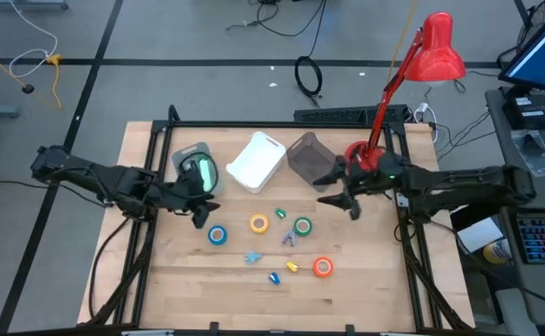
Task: Pick and place Stapler, Stapler remover, tape
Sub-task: Put the small green stapler into the gray bin
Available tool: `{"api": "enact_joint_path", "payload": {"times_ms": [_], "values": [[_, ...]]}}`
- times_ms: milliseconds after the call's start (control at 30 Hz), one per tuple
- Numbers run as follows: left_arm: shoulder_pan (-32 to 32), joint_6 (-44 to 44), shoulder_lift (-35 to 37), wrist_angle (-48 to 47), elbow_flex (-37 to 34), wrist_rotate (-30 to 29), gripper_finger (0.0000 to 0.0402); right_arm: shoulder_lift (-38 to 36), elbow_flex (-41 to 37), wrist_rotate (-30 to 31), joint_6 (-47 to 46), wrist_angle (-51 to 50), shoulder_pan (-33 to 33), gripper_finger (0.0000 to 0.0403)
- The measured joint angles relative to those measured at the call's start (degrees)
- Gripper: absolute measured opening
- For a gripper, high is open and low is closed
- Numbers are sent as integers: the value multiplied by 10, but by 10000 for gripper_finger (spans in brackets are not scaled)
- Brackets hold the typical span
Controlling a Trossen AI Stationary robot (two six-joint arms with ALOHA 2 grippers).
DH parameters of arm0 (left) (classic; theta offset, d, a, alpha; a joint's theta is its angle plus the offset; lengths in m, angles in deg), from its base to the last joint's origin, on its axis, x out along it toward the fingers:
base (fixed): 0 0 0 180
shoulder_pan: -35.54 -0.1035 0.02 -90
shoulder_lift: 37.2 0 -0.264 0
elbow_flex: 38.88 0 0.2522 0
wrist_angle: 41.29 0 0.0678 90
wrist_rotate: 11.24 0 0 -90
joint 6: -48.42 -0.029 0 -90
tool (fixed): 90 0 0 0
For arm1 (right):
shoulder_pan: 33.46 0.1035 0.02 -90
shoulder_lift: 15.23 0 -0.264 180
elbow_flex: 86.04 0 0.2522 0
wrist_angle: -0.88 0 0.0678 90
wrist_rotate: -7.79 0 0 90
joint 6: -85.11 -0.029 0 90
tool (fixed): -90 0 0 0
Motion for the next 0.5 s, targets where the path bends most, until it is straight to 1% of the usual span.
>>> {"api": "enact_joint_path", "payload": {"times_ms": [67,167,367,500], "values": [[0,0,22,3,-16,0,198,28,32,24,16,-50,11,242],[0,0,52,1,-38,0,198,72,75,51,27,-83,24,242],[0,-16,96,20,-75,0,198,164,140,52,28,-120,31,242],[0,-18,124,34,-99,0,198,222,182,51,12,-187,31,242]]}}
